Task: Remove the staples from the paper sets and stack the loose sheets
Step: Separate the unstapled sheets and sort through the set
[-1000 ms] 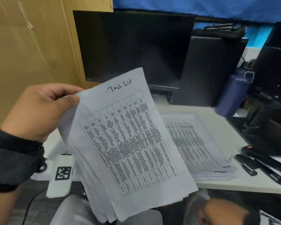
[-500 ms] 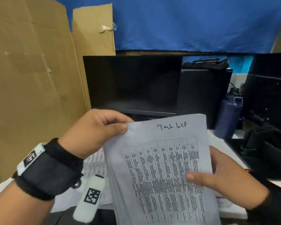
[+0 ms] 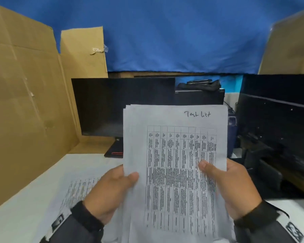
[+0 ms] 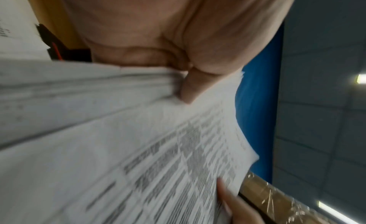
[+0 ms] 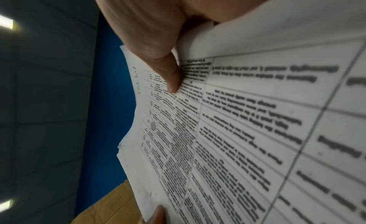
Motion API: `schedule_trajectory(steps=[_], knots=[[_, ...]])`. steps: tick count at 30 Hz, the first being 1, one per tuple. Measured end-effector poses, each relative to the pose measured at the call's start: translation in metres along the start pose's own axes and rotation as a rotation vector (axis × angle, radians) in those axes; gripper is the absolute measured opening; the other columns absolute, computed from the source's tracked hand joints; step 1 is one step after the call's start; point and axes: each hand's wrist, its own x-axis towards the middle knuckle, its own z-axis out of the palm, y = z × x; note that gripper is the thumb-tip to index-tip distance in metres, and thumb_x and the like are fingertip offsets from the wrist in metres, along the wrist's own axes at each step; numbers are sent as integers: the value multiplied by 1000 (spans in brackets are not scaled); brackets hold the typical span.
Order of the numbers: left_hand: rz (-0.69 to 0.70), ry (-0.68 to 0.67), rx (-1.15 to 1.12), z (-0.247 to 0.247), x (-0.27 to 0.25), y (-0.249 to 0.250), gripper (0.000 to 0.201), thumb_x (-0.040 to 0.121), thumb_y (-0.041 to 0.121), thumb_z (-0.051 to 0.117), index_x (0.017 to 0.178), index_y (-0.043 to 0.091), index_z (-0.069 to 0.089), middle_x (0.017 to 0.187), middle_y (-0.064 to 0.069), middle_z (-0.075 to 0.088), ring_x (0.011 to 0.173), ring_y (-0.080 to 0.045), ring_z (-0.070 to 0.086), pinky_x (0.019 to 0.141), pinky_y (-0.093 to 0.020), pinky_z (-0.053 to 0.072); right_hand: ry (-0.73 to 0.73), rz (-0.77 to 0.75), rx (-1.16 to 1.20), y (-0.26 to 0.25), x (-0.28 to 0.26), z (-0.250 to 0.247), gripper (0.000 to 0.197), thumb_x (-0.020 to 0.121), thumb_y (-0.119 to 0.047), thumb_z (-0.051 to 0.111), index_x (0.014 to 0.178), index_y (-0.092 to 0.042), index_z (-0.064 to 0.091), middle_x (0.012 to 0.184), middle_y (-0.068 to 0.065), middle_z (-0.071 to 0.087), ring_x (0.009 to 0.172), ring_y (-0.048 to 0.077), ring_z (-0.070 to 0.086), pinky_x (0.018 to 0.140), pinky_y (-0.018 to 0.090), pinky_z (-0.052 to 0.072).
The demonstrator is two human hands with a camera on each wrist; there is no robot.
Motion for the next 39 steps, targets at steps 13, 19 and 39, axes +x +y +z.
schedule_trajectory(steps=[13, 19, 39], knots=[[14, 256, -72, 13, 11, -26, 23, 99, 7, 61, 112, 20, 73, 104, -3, 81, 101, -29, 76, 99, -58, 55, 76, -233, -214, 21, 8, 28, 24, 91, -7, 62, 96, -30, 68, 94, -25, 73, 91, 3, 69, 79, 28, 54], [97, 315, 69, 21, 18, -44, 33, 100, 9, 52, 107, 35, 71, 106, 15, 79, 106, -10, 72, 102, -47, 55, 110, -291, -249, 27, 8, 36, 25, 93, -5, 60, 94, -29, 68, 93, -22, 73, 87, -2, 67, 78, 22, 52], [-76, 115, -81, -4, 18, -23, 26, 101, 5, 58, 122, 17, 65, 116, -8, 79, 103, -26, 76, 95, -48, 58, -8, -68, -250, 30, 14, 24, 19, 94, -13, 67, 96, -32, 71, 99, -13, 76, 92, 6, 71, 79, 27, 54]])
